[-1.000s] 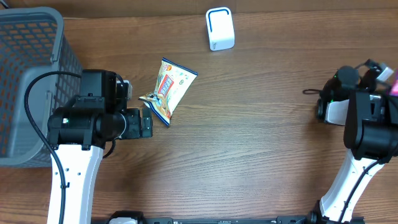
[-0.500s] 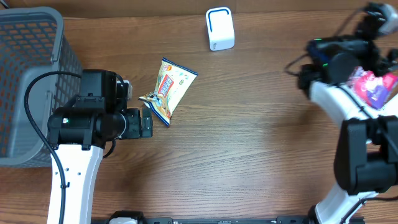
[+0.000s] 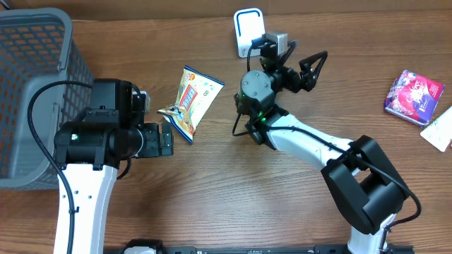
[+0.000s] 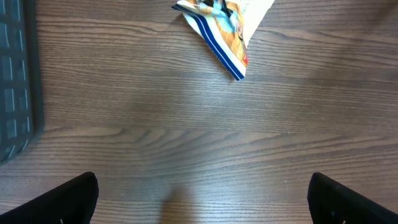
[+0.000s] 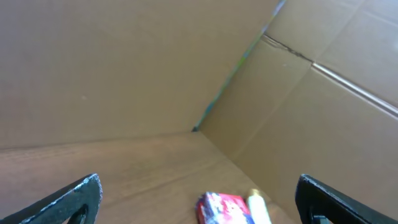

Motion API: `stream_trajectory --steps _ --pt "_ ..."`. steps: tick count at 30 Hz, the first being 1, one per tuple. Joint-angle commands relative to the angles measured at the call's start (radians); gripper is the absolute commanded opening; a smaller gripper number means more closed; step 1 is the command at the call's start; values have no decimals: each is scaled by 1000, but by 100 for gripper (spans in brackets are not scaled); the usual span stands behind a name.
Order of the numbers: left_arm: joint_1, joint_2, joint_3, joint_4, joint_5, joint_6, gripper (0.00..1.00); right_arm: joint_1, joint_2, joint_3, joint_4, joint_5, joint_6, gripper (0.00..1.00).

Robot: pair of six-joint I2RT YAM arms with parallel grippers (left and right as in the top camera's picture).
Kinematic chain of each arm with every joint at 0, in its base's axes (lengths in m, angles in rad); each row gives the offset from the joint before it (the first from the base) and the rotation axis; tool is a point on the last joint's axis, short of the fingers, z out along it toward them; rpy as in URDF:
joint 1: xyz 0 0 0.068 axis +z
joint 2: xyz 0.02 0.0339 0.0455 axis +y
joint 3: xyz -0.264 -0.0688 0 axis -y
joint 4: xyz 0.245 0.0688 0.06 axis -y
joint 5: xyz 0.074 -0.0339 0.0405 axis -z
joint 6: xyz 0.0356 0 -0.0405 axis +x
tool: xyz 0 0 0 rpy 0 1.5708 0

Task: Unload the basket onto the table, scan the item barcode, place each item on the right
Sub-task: 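Carry the pad pack to the right table edge and release it, then move the right gripper to the snack bag and grasp it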

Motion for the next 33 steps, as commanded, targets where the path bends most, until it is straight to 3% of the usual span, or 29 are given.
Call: stream_trajectory --steps 1,5,10,13,17,21,25,27,30,33 --pt "5 3 0 1 6 -13 100 -101 -5 -2 -86 -158 157 100" --pt "5 3 0 1 6 -13 100 -188 -5 14 -302 -356 173 100" --pt "5 3 0 1 6 -13 100 -274 -16 17 -591 -607 302 100" --pt "5 3 0 1 6 -13 100 -306 -42 36 -809 -814 460 100" --pt "5 3 0 1 6 -13 100 -340 -80 146 -1239 -1120 740 100" --pt "5 3 0 1 6 -13 100 -375 -95 294 -1549 -1629 944 100" --pt "5 3 0 1 6 -13 100 -408 -95 351 -1609 -2097 993 100" --pt "5 3 0 1 6 -13 100 -410 -95 352 -1606 -2234 993 100" --pt "5 3 0 1 6 -13 100 -404 -94 344 -1564 -2250 1033 100" --pt "5 3 0 1 6 -13 100 -380 -84 338 -1467 -2208 1215 100"
